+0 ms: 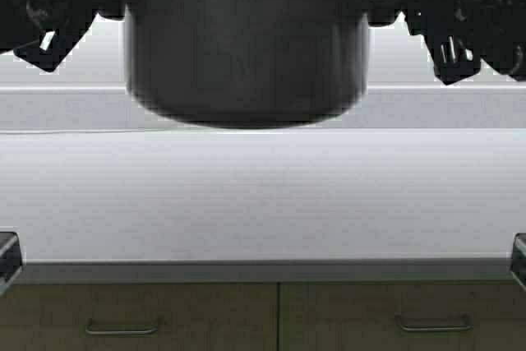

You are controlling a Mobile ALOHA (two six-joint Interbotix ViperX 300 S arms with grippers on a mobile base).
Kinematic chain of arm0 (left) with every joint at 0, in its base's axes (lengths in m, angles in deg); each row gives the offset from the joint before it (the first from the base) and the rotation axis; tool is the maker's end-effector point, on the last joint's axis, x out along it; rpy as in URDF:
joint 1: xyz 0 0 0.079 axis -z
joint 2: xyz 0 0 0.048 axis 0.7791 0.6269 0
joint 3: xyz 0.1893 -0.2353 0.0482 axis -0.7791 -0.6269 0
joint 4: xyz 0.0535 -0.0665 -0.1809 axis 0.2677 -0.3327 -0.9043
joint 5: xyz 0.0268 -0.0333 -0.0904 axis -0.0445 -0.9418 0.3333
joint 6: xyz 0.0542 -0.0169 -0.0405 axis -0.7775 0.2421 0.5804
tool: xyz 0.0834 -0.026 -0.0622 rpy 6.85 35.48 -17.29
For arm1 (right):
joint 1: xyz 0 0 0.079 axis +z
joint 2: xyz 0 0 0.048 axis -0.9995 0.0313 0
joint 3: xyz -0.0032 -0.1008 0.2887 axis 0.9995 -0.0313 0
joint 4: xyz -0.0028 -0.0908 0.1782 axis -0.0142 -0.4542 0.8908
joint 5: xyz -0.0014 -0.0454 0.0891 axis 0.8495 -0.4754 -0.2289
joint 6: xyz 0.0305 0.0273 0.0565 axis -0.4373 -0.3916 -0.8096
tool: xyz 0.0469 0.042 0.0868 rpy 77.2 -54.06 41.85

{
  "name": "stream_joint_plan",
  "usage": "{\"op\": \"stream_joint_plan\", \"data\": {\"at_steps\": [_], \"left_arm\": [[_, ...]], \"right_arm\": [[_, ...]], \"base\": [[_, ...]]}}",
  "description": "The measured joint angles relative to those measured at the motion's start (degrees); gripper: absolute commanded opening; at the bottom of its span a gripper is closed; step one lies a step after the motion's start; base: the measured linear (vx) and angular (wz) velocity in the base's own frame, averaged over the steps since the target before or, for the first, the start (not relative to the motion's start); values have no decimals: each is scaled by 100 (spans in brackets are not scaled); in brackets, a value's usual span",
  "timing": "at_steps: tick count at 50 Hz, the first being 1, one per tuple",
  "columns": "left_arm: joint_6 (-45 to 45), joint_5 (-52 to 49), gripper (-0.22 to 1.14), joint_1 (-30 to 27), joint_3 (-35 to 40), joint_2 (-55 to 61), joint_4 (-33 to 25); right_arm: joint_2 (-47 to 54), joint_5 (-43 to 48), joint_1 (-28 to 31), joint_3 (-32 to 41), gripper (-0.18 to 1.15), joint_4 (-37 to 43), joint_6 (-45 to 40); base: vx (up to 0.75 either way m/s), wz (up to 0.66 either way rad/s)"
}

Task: Open the cabinet, put the pot inside, then close it

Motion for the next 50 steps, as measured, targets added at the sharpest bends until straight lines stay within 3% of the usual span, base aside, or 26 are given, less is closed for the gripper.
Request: {"op": "stream_joint_plan", "data": {"at_steps": [21, 50], "left_arm": [[-984, -914, 2, -9, 554, -844, -9], [-1591, -1608, 2, -185, 1775, -791, -53]], "right_arm": [[-1266, -1459, 0, 176, 7, 53, 237], [-1652, -2610, -18, 1327, 7, 53, 589]], "base": [[0, 0], [1, -1]]}}
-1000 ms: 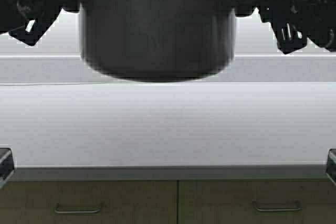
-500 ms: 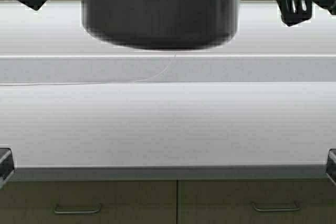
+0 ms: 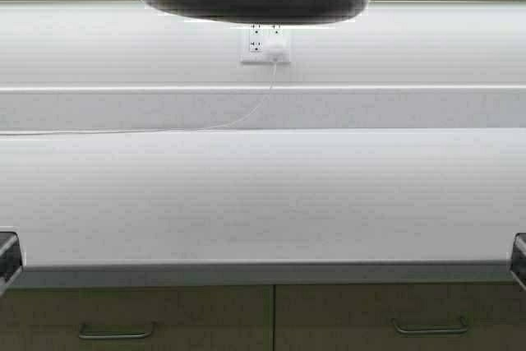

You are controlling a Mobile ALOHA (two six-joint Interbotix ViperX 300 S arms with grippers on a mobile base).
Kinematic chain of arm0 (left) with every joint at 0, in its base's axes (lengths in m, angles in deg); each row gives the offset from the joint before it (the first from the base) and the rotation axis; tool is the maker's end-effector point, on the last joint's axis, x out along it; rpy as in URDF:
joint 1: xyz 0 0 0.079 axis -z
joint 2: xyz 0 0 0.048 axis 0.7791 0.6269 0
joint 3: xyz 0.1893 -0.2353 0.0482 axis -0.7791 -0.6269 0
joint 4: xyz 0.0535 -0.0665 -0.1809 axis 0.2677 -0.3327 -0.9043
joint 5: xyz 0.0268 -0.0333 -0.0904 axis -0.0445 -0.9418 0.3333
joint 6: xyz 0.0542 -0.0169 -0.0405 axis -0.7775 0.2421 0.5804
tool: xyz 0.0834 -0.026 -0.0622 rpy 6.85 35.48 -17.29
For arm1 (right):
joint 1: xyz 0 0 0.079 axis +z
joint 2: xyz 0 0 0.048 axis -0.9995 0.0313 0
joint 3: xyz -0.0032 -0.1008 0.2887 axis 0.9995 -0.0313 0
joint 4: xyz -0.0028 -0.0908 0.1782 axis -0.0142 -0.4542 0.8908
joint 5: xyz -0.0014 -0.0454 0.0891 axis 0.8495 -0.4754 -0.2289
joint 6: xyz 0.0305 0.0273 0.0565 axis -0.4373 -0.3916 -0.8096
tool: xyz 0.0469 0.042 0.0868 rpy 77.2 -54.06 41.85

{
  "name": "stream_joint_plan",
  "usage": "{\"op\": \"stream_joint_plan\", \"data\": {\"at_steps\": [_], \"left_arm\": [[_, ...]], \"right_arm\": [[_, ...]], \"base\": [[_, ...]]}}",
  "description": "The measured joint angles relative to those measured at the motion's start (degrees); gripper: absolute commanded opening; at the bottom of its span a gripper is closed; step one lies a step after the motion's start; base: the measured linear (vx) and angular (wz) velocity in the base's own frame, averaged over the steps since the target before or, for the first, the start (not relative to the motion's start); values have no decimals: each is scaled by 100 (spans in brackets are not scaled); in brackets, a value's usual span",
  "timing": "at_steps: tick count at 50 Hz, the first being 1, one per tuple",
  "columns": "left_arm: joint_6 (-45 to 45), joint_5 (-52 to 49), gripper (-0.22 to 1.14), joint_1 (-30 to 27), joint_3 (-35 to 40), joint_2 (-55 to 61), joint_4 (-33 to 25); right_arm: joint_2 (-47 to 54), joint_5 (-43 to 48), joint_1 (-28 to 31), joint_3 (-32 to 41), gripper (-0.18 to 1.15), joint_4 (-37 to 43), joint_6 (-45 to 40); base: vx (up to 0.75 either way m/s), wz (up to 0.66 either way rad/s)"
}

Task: Open the cabinet, put the pot inside, then close it

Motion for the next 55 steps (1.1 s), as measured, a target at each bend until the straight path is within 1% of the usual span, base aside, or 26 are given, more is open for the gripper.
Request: {"op": "stream_joint_plan", "data": {"at_steps": [9, 12, 22, 28, 32, 41, 47, 51, 55], "left_arm": [[0, -149, 2, -149, 290, 123, 0], [0, -202, 2, -158, 404, 211, 0], [0, -396, 2, -167, 835, 413, 0], [-9, -571, 2, -378, 1143, 562, 0], [-9, -668, 2, -404, 1283, 633, 0], [0, -932, 2, -835, 1529, 809, 0], [0, -1107, 2, -1002, 1723, 914, 18], [0, -1239, 2, -1046, 1960, 1020, 53], [-9, -1503, 2, -1187, 2312, 1204, 167]], "right_arm": [[-132, -606, -132, 466, 7, 0, 149], [-123, -782, -255, 642, 7, -18, 158], [105, -1336, -519, 1468, 7, -132, 220], [325, -1494, -536, 1811, 7, -141, 220], [448, -1547, -536, 1942, 7, -141, 220], [791, -1591, -536, 2259, 7, -149, 220], [984, -1793, -545, 2549, 7, -185, 211], [1099, -1916, -598, 2777, 7, -193, 220], [1336, -2101, -729, 3173, 7, -185, 202]], "base": [[4, -4], [5, -4], [7, -5], [9, -8], [10, -8], [10, -5], [12, 1], [13, 5], [12, 6]]}}
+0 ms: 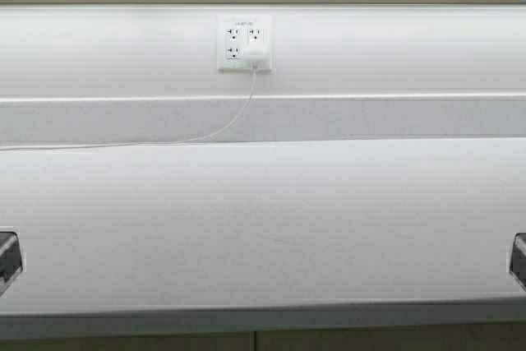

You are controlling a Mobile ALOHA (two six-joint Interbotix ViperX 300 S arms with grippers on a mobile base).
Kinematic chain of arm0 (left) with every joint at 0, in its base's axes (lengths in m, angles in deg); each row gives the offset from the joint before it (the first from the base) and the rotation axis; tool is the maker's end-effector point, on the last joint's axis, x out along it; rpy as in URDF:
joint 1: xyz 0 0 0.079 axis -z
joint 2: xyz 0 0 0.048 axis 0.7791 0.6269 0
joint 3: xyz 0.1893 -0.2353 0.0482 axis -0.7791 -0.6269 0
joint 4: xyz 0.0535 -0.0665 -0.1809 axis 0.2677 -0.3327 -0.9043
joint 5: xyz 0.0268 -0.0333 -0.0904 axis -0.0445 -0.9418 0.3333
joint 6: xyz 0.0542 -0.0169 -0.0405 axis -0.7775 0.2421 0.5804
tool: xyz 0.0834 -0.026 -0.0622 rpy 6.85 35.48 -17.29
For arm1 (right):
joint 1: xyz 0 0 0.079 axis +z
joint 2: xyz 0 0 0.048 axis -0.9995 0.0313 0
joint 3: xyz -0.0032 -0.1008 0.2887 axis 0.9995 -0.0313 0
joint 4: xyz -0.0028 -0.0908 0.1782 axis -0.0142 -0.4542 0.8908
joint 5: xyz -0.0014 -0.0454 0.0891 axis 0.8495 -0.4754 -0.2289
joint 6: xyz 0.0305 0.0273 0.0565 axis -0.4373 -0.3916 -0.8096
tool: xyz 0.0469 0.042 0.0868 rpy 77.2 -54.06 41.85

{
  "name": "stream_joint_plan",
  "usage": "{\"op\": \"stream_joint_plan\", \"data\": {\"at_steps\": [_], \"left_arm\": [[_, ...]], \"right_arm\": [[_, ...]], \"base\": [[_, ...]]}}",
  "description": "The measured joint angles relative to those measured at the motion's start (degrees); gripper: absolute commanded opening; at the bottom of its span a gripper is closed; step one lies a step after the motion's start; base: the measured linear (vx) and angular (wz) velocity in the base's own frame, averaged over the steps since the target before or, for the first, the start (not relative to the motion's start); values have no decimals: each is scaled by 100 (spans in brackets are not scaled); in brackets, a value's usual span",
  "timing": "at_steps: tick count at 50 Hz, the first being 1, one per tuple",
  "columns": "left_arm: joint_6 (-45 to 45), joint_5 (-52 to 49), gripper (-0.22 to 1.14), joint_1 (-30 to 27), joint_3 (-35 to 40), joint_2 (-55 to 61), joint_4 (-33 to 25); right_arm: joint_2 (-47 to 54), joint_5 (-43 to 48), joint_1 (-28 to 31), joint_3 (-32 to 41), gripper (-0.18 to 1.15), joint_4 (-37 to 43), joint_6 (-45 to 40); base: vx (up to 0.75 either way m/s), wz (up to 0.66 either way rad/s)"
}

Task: Open the cabinet, put the pot inside, then close it

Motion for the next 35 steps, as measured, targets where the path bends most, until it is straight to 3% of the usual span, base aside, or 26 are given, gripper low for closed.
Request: {"op": "stream_joint_plan", "data": {"at_steps": [10, 18, 35], "left_arm": [[9, -615, 2, -404, 888, 615, 97], [9, -870, 2, -413, 1450, 1090, 123], [123, -923, 3, -448, 1679, 1424, 141]], "right_arm": [[580, -290, -202, 677, 7, -123, -422], [853, -334, -378, 940, 7, -167, -536], [1011, -439, -431, 976, 7, -176, -563]], "base": [[7, 4], [5, 3], [5, 1]]}}
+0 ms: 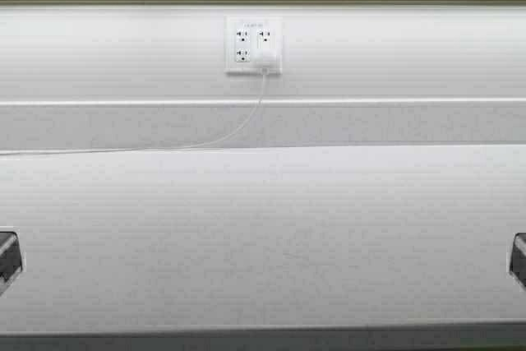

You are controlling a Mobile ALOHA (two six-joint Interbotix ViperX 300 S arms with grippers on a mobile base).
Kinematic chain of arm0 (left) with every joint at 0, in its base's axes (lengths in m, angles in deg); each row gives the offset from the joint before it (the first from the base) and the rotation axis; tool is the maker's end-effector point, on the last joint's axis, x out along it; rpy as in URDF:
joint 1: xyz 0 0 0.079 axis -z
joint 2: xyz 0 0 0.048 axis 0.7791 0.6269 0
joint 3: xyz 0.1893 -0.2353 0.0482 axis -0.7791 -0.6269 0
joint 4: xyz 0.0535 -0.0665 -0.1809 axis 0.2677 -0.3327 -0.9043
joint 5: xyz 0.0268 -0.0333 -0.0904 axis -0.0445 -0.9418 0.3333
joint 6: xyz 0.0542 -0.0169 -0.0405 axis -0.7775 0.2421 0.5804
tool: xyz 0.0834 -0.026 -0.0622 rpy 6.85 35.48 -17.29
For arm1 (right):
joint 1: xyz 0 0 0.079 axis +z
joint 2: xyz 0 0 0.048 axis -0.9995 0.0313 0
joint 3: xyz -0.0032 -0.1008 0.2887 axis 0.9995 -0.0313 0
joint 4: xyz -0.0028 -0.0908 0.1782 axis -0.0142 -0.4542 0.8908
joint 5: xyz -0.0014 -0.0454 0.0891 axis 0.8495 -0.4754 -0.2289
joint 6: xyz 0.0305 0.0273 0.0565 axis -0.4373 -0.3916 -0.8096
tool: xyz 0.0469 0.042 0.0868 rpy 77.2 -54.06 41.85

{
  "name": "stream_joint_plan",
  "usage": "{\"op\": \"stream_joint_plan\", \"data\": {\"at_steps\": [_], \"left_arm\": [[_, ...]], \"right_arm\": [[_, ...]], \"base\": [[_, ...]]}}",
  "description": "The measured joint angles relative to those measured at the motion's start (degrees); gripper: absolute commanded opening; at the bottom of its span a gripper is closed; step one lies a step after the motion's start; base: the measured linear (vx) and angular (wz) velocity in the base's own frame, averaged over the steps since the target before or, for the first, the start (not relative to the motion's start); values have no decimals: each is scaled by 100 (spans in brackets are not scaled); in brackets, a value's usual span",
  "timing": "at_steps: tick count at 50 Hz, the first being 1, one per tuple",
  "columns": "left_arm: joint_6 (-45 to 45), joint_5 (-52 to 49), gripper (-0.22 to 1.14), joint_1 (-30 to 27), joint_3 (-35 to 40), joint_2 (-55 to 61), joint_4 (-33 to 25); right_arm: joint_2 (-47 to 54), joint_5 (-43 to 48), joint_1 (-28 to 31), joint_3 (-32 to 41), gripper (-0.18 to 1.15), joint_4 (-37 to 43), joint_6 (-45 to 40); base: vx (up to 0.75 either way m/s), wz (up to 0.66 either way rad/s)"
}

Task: Open the cabinet, put the pot inside, then close it

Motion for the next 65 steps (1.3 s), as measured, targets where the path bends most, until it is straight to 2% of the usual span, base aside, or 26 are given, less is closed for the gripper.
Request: {"op": "stream_joint_plan", "data": {"at_steps": [5, 8, 10, 12, 18, 21, 23, 29, 59, 63, 65], "left_arm": [[229, 0, 4, -97, 0, 62, 44], [343, 44, 10, -105, -9, 70, 62], [396, 114, 18, -105, -26, 88, 70], [492, 202, 29, -105, -53, 97, 79], [809, 747, 79, -105, -264, 97, 132], [984, 1046, 101, -105, -387, 79, 149], [1107, 1239, 107, -97, -492, 62, 158], [1485, 1582, 101, -62, -773, -35, 229], [1538, 2215, 102, -9, -1775, -747, 281], [1538, 2241, 98, 18, -2004, -870, 299], [1521, 2232, 91, 0, -2145, -940, 369]], "right_arm": [[62, -18, 0, 9, 13, 0, -123], [70, -18, 9, 9, 25, 0, -246], [88, -18, 0, 9, 38, 0, -316], [97, 0, 9, 9, 52, 0, -378], [105, 123, 9, -18, 96, 0, -501], [105, 343, 18, -88, 106, 0, -536], [97, 510, 26, -149, 105, 0, -563], [-9, 773, 35, -325, 104, -9, -563], [-712, 896, 0, -1371, 104, -26, -334], [-879, 958, 26, -1591, 101, -70, -325], [-940, 984, 35, -1696, 98, -114, -325]], "base": [[3, 1], [3, 0], [2, 0], [1, -1], [0, 0], [0, 0], [0, 0], [0, 0], [0, 0], [0, 0], [-1, 0]]}}
